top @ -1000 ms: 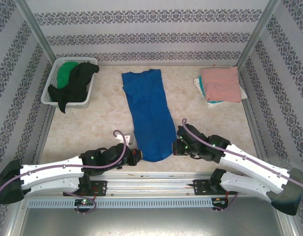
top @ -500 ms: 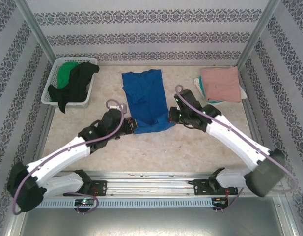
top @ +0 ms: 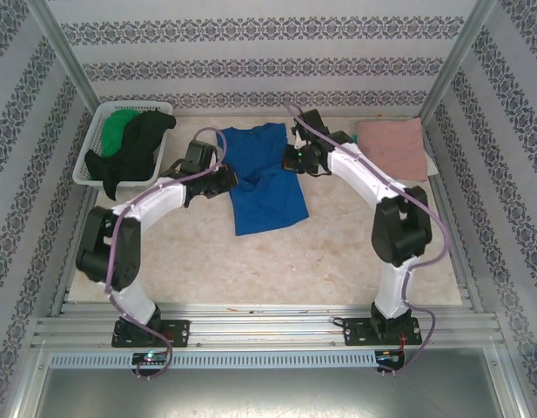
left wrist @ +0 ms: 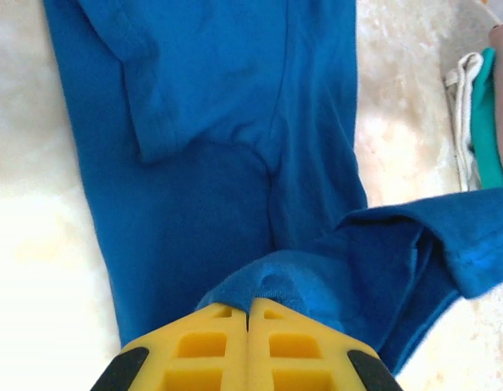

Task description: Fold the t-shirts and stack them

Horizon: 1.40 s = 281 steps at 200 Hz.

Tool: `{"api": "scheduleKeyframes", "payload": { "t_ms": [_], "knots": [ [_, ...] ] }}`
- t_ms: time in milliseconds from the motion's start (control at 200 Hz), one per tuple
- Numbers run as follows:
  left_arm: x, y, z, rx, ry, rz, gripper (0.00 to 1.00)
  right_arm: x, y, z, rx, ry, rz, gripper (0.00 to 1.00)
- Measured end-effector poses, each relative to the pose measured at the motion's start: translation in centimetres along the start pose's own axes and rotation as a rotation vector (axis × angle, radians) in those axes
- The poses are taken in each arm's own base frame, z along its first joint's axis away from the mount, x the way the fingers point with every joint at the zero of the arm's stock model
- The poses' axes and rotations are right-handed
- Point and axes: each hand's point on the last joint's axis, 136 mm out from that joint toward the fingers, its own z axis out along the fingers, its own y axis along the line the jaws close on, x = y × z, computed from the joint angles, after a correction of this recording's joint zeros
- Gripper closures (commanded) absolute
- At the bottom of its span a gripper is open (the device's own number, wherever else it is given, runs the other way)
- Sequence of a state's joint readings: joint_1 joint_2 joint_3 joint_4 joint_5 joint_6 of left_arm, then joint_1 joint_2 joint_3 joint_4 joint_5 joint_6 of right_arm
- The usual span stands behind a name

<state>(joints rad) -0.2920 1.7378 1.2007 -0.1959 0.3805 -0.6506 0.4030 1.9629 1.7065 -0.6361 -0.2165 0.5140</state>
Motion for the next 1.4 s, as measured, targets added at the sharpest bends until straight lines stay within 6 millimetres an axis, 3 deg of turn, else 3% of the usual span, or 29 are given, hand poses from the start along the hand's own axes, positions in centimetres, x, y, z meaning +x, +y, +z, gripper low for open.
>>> {"api": "scheduleKeyframes", "payload": {
  "t_ms": [230, 520, 914, 1109, 1164, 1239, 1304, 1404],
  "knots": [
    [-3.1, 1.5, 4.0, 0.01, 0.042, -0.005, 1.0, -2.5, -1.7, 5.1, -0.02, 0.047, 0.026, 0.93],
    [-4.0, 4.7, 5.7, -0.02, 0.081, -0.046, 1.0, -3.8, -2.8, 8.9, -0.043, 0.084, 0.052, 0.92],
    [-4.2, 6.5, 8.2, -0.032, 0.138, -0.073, 1.0, -5.2, -2.9, 9.0, -0.048, 0.065, 0.045, 0.91],
    [-4.8, 7.2, 7.6, -0.038, 0.142, -0.094, 1.0, -5.2, -4.2, 9.8, -0.033, 0.078, 0.064, 0.92],
    [-5.1, 7.0, 7.5, -0.035, 0.142, -0.092, 1.0, -5.2, -4.1, 9.8, -0.036, 0.079, 0.061, 0.99],
    [-5.1, 6.9, 7.4, -0.027, 0.146, -0.092, 1.0, -5.1, -4.0, 9.7, -0.038, 0.085, 0.061, 1.0],
    [-4.6, 6.9, 7.3, -0.022, 0.156, -0.095, 1.0, -4.8, -4.0, 9.6, -0.037, 0.085, 0.06, 1.0],
    [-2.7, 6.7, 5.6, -0.022, 0.181, -0.104, 1.0, -2.5, -4.0, 8.2, -0.023, 0.119, 0.06, 1.0]
  ]
}}
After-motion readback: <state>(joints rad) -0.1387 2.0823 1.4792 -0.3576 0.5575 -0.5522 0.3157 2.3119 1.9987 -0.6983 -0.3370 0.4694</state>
